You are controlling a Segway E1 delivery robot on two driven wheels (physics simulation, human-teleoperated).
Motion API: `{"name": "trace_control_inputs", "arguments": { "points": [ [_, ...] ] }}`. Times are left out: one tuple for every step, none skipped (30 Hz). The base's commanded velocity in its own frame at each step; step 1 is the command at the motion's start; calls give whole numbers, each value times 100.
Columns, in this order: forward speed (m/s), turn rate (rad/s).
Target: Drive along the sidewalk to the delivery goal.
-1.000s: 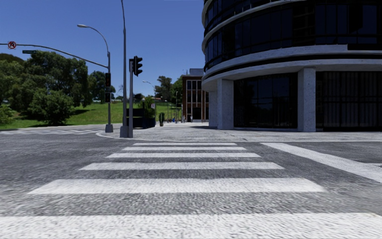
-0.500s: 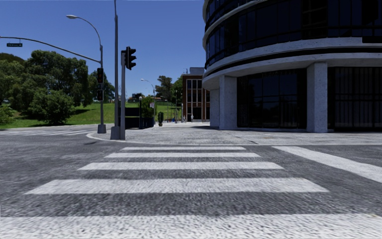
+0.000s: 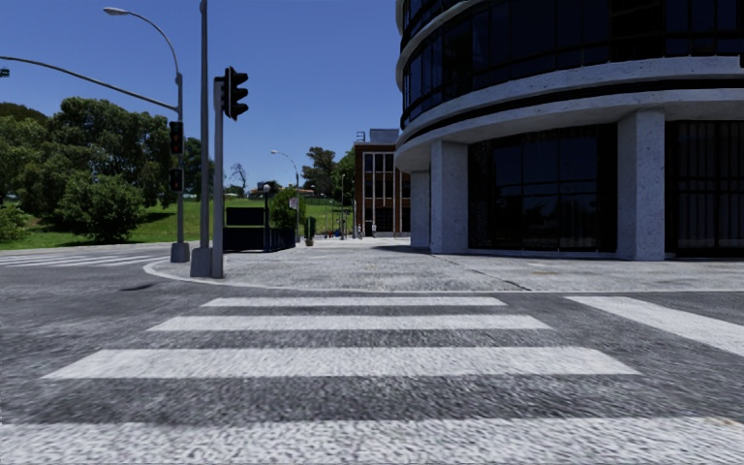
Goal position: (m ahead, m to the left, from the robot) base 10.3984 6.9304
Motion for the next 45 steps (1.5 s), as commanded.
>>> {"name": "trace_control_inputs", "arguments": {
  "points": [
    [200, 0],
    [200, 0],
    [200, 0],
    [200, 0],
    [200, 0],
    [200, 0],
    [200, 0],
    [200, 0],
    [200, 0],
    [200, 0],
    [200, 0],
    [200, 0],
    [200, 0],
    [200, 0],
    [200, 0],
    [200, 0],
    [200, 0],
    [200, 0],
    [200, 0],
    [200, 0],
    [200, 0],
    [200, 0],
    [200, 0],
    [200, 0],
    [200, 0],
    [200, 0],
    [200, 0],
    [200, 0],
    [200, 0],
    [200, 0],
    [200, 0],
    [200, 0],
    [200, 0],
    [200, 0],
    [200, 0],
    [200, 0],
    [200, 0],
    [200, 0],
    [200, 0],
    [200, 0],
    [200, 0],
    [200, 0],
    [200, 0],
    [200, 0],
    [200, 0]
  ]
}}
